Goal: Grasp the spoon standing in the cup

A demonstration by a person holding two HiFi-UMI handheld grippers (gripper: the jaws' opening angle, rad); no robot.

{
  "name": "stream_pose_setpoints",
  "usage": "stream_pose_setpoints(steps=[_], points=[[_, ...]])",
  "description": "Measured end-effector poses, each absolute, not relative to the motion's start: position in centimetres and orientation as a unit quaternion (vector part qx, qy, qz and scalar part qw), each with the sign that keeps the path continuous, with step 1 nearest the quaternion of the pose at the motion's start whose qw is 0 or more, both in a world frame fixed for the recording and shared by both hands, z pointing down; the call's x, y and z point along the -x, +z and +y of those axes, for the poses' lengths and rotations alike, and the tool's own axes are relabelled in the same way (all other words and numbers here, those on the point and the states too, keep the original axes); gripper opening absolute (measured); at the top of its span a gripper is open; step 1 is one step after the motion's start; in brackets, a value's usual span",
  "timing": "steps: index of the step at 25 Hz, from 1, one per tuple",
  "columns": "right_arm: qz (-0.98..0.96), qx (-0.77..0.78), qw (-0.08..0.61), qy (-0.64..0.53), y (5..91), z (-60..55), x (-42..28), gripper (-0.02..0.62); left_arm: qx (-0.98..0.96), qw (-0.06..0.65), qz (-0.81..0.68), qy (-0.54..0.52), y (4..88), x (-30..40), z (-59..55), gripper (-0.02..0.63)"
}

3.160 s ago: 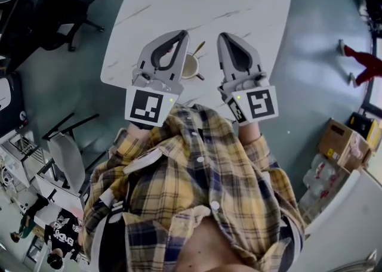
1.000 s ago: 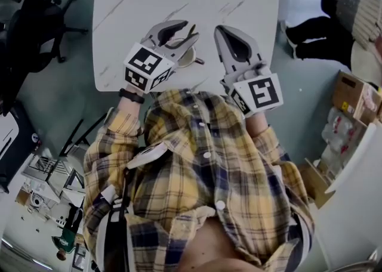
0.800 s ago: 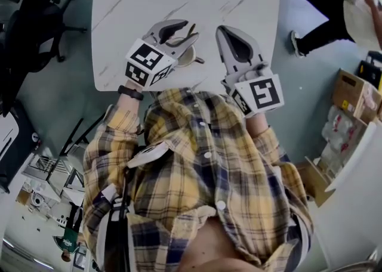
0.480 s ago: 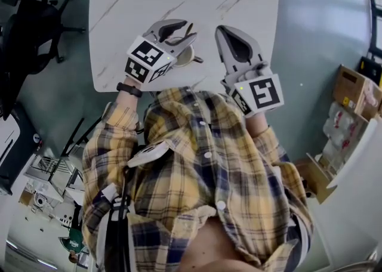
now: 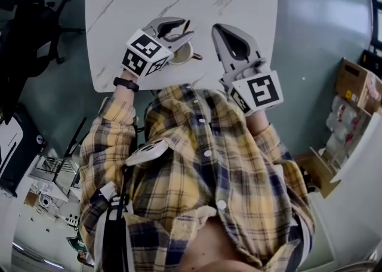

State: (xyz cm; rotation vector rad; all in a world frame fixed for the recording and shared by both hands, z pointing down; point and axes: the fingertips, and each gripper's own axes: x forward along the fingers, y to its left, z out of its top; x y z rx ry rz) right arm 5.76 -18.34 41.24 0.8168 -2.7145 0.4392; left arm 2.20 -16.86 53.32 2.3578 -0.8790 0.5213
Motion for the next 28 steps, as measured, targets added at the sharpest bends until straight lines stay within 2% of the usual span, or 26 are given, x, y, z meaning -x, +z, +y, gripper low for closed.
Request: stream_pose_setpoints(steps=[5, 28], points=[[-0.936, -0.284, 0.142, 0.153, 41.51, -18.11, -5.99, 0.031, -0.882, 0.284, -0.319, 0.198, 53.58, -2.19, -16.81, 0.155], [-0.932, -0.296, 0.141, 0.155, 41.47, -17.87, -6.08, 0.031, -0.878, 0.293, -0.32, 0.202, 53.76, -1.52, -16.62, 0.032]])
